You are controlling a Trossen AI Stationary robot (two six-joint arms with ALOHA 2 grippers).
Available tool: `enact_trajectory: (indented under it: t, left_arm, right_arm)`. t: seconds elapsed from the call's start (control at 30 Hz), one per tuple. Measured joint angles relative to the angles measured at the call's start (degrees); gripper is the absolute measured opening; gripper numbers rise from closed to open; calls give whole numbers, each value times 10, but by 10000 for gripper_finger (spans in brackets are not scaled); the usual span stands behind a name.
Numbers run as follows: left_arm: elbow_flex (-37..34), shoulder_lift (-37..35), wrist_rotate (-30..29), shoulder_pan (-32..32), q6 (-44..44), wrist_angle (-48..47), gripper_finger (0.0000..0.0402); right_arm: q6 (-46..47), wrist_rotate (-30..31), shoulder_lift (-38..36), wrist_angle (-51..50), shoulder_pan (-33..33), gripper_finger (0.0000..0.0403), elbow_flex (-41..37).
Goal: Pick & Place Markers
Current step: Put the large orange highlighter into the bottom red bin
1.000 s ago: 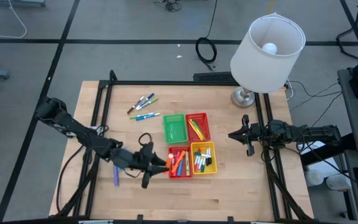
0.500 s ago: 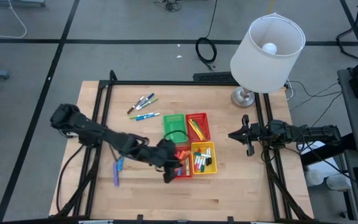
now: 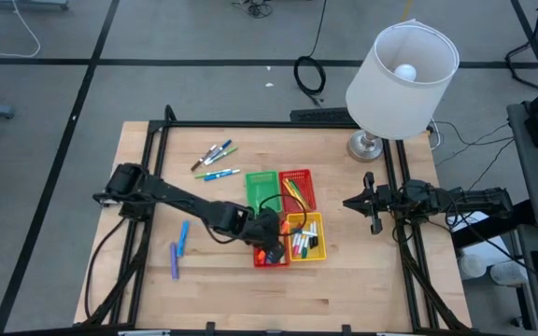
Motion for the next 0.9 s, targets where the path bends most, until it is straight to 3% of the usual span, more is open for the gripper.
enact_trajectory:
  t: [0.3,0.9]
  left_arm:
    - [0,17,9,-2,-50,-14,93]
    - [0,17,-1,-28,-56,-12,93]
  right_arm:
    - [0,0,0,0,0,18,0]
    - [0,0,0,0,0,18,0]
